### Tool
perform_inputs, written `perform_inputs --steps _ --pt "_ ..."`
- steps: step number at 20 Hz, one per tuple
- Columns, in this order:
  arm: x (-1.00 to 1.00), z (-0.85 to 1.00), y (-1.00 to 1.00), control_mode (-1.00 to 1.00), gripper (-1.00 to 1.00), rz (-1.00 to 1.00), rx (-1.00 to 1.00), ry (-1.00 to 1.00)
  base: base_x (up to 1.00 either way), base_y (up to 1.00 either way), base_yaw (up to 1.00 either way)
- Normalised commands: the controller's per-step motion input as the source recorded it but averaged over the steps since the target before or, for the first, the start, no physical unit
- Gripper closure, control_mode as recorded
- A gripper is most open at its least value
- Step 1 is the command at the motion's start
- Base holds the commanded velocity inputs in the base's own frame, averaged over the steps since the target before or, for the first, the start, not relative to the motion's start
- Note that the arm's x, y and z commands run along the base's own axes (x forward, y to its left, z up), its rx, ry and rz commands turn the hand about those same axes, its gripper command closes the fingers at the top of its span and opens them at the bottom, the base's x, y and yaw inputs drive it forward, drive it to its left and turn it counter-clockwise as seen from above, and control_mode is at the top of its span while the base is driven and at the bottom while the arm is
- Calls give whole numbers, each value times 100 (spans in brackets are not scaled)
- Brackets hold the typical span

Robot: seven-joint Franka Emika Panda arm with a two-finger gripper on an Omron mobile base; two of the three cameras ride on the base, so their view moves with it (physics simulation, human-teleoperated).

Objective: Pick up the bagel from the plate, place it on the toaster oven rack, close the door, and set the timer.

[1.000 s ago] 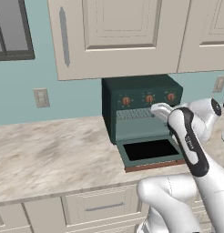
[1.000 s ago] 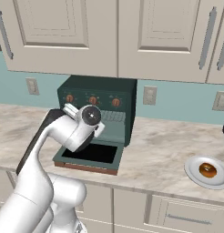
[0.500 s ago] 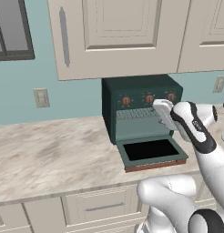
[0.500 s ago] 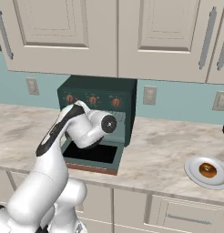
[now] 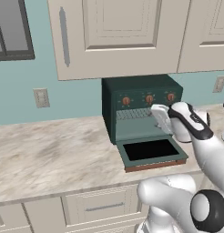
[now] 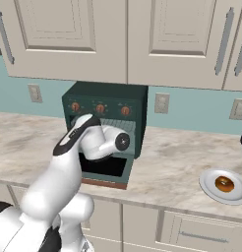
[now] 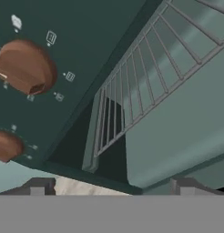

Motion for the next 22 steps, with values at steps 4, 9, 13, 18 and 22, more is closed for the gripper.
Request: perform_inputs --steps 4,9,13,18,22 --pt "41 -8 0 -100 -100 0 0 0 0 0 0" --pt "36 -16 0 -100 -100 0 0 0 0 0 0" --pt "10 -29 0 -100 -100 0 2 0 0 0 0" --pt "7 -24 0 -100 -100 1 3 -1 0 0 0" --pt "21 -11 0 -100 -100 0 2 -5 0 0 0"
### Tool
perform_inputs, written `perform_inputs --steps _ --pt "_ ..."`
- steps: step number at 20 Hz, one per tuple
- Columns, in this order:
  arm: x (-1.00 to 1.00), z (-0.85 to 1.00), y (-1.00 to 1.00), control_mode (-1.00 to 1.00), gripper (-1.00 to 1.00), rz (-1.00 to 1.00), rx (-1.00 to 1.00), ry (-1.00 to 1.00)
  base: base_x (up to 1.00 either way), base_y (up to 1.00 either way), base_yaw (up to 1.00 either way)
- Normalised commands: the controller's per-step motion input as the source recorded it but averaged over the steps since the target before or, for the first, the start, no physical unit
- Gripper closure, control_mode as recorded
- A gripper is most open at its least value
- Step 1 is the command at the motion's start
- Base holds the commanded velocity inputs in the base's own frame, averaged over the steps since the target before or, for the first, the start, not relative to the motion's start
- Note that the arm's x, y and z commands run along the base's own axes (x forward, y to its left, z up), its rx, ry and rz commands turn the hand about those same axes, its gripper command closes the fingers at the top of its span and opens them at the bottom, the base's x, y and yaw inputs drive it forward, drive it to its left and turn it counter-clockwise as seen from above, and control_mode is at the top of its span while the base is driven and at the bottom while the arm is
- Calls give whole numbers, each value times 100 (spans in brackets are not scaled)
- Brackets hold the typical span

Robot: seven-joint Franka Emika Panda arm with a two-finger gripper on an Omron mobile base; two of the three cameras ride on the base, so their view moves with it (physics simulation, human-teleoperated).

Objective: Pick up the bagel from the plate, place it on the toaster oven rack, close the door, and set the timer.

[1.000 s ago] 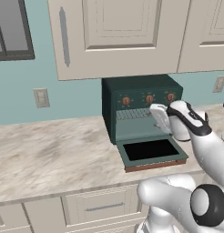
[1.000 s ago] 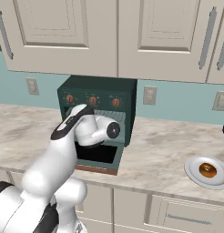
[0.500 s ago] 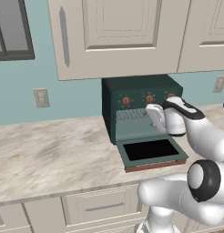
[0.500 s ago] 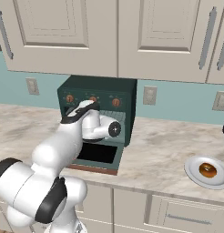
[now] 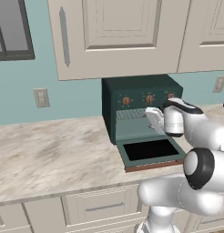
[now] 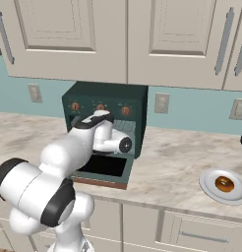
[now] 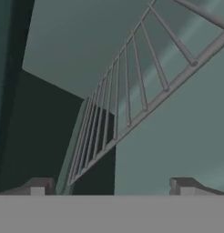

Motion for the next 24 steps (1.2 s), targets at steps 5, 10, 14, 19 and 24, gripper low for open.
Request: perform_inputs --steps 5,10,14,19,24 --pt "28 -13 1 -100 -100 0 1 -4 0 0 0" --pt "31 -8 0 -100 -100 0 1 -1 0 0 0" --pt "40 0 0 -100 -100 2 1 0 0 0 0" --pt "42 0 0 -100 -100 6 3 0 0 0 0" --pt "44 0 -1 -100 -100 5 4 0 0 0 0"
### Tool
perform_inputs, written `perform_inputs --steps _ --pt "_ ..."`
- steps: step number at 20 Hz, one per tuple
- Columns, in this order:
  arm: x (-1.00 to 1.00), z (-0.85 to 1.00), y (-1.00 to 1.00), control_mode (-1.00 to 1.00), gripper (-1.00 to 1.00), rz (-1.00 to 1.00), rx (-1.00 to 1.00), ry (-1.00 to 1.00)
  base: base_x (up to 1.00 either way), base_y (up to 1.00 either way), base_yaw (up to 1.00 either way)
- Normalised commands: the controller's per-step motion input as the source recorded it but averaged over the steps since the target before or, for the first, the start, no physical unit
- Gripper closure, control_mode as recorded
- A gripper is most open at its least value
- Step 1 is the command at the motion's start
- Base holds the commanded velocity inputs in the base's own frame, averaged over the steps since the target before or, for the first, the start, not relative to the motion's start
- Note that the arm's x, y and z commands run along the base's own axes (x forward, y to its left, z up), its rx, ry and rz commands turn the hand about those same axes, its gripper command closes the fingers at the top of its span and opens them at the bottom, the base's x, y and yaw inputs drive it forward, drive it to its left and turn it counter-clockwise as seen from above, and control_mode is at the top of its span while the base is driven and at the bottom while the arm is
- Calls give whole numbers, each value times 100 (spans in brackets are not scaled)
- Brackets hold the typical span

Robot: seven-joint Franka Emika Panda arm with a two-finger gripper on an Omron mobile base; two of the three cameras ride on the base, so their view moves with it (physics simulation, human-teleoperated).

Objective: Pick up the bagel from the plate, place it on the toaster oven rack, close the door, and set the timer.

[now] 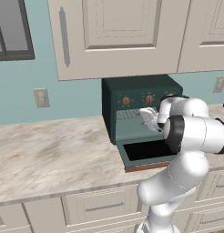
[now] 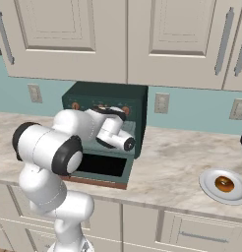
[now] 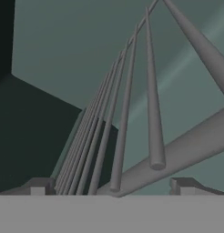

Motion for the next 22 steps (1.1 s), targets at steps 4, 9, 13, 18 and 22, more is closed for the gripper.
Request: perform_inputs --steps 4,9,13,18,22 --pt "42 0 0 -100 -100 4 1 0 0 0 0" --pt "38 0 0 -100 100 3 1 1 0 0 0" --pt "34 0 0 -100 100 2 1 7 0 0 0" --pt "26 0 0 -100 100 1 0 10 0 0 0" --pt "-2 -4 0 -100 100 1 0 23 0 0 0"
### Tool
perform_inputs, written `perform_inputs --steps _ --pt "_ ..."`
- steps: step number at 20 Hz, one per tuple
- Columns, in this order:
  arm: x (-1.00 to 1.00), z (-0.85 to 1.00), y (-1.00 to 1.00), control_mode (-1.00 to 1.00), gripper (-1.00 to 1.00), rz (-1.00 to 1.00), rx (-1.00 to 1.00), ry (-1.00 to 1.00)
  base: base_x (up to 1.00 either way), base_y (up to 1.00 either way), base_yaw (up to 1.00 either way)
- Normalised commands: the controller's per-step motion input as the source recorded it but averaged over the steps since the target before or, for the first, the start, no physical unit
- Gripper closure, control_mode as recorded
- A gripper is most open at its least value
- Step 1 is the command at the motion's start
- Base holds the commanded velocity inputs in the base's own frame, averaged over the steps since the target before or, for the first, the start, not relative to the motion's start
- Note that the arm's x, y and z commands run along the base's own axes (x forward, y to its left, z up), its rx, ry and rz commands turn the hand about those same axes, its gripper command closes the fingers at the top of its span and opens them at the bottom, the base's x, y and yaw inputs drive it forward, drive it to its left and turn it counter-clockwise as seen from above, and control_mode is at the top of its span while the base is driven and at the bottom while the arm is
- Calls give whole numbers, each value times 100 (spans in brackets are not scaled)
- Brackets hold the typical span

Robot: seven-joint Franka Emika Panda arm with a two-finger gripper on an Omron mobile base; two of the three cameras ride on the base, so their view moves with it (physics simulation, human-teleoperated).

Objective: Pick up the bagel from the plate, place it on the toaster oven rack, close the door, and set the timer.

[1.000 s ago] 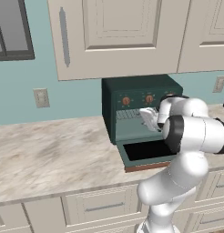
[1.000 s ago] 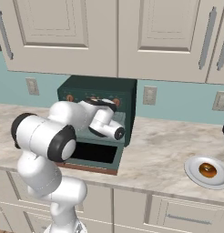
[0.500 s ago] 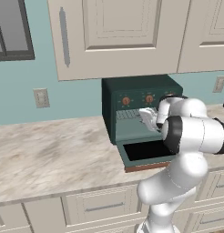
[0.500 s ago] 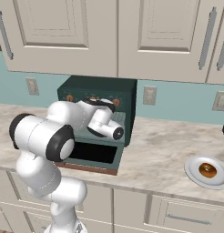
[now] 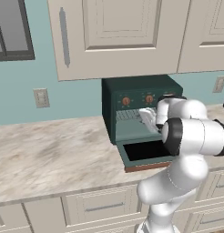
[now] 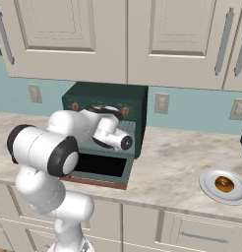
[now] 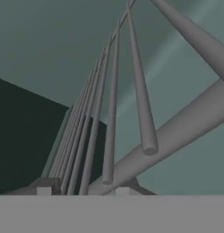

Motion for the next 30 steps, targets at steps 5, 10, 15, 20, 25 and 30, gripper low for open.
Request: perform_inputs --steps 5,10,15,20,25,30 --pt "-44 -40 -1 -100 100 1 -7 45 0 0 0" --pt "-98 -94 0 -100 100 6 -17 49 0 0 0" --pt "-100 -89 -6 -100 100 9 -12 40 0 0 0" --pt "-100 -97 -11 -100 100 11 -11 31 0 0 0" --pt "-100 -92 -22 -100 100 16 -8 8 0 0 0" --pt "-100 -7 -20 -100 100 19 0 -17 0 0 0"
